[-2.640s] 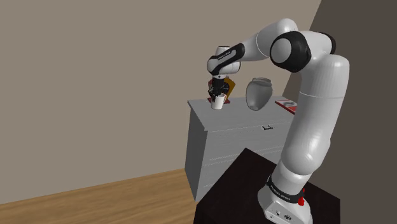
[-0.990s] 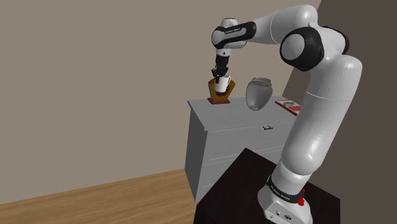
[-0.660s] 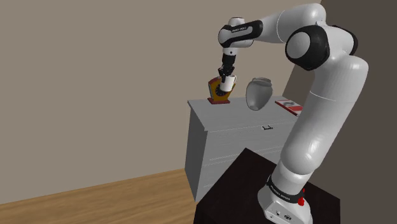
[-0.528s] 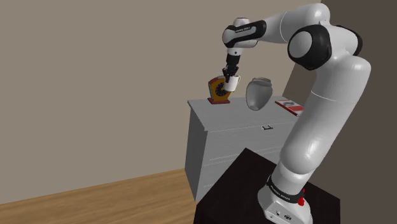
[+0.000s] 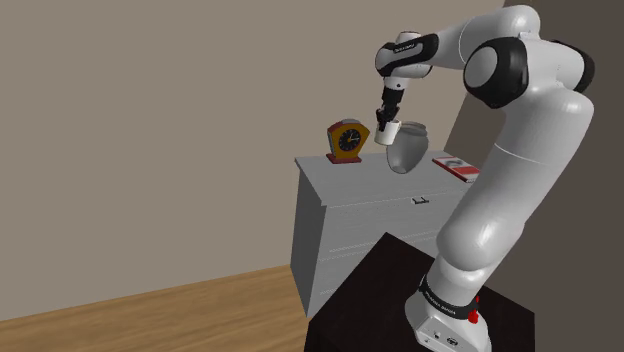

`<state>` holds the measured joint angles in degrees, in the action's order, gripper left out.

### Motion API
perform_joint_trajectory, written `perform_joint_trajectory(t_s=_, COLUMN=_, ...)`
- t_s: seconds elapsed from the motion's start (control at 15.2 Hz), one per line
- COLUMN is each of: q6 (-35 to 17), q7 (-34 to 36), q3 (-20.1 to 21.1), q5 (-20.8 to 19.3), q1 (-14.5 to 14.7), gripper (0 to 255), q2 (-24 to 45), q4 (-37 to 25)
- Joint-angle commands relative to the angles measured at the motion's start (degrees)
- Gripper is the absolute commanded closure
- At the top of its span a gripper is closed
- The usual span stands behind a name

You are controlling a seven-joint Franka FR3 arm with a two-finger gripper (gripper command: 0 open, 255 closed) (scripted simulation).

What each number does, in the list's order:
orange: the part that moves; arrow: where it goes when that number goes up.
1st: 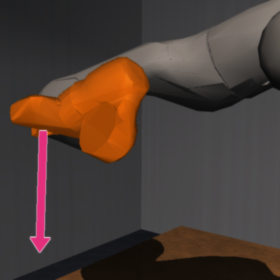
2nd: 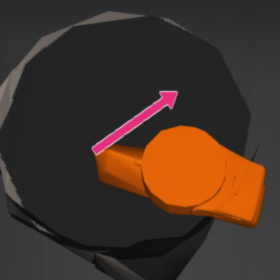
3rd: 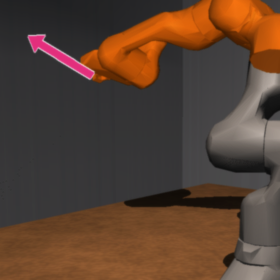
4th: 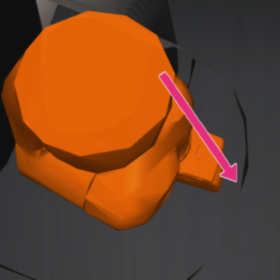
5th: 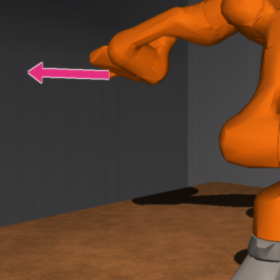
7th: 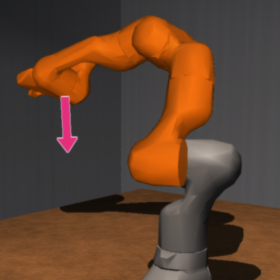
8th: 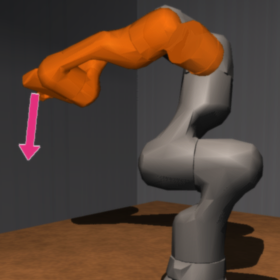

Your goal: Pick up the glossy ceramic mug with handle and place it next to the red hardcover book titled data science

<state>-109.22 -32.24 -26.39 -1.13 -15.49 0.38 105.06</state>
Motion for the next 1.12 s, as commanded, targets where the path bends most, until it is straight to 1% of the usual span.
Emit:
perform_joint_trajectory(t_s=0.0, q6=-0.09, q7=-2.67, q3=-1.26, q5=0.14, q1=-1.28, gripper=255, q2=-0.13, q4=0.14)
perform_joint_trajectory(t_s=0.53, q6=0.24, q7=-14.38, q3=-6.68, q5=2.24, q1=-7.02, gripper=255, q2=2.07, q4=-2.15)
perform_joint_trajectory(t_s=0.86, q6=1.12, q7=-22.41, q3=-9.87, q5=5.15, q1=-11.27, gripper=255, q2=5.72, q4=-5.87)
perform_joint_trajectory(t_s=1.06, q6=2.03, q7=-27.38, q3=-11.47, q5=7.54, q1=-14.35, gripper=255, q2=8.77, q4=-9.03)
